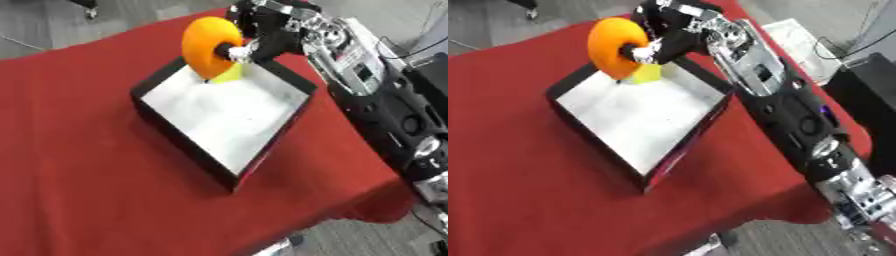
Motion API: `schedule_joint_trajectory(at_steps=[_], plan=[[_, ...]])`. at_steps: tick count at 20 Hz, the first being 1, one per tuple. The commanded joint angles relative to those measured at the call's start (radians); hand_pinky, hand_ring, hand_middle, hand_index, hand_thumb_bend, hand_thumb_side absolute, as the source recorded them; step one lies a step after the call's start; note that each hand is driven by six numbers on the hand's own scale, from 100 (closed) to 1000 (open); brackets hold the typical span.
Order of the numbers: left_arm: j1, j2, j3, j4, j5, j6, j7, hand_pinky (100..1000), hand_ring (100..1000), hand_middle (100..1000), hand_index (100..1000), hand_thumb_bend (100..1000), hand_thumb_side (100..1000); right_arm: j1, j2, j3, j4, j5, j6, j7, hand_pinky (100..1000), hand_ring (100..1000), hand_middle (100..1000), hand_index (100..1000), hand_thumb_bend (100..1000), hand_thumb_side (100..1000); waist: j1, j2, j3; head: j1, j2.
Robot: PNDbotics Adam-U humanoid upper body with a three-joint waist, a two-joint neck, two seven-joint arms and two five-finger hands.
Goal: Pick up the objects with one hand, pass them to the other hand, and then place them into the box on the other side of the table.
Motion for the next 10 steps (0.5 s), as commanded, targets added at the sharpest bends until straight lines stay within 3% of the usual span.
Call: schedule_joint_trajectory(at_steps=[1,7,8,10], plan=[[-0.005,0.043,0.022,-0.026,0.025,0.008,0.009,866,804,763,868,151,840,0.003,-0.055,-0.042,0.028,0.025,-0.027,0.001,742,686,540,556,310,100,0.011,-0.039,0.000,-0.030,0.002],[-0.012,0.054,0.032,-0.035,0.049,0.018,0.020,867,795,757,865,146,833,0.029,-0.088,-0.046,0.118,0.090,-0.092,0.020,780,785,694,691,437,100,0.015,-0.039,0.002,-0.069,-0.006],[-0.013,0.053,0.032,-0.037,0.051,0.019,0.020,868,797,758,865,146,831,0.030,-0.089,-0.047,0.134,0.103,-0.106,0.019,790,807,726,715,475,100,0.015,-0.039,0.003,-0.070,-0.008],[-0.014,0.053,0.032,-0.038,0.051,0.019,0.019,869,799,758,865,144,831,0.032,-0.093,-0.053,0.165,0.129,-0.137,0.017,821,869,806,796,622,194,0.016,-0.038,0.003,-0.074,-0.010]])
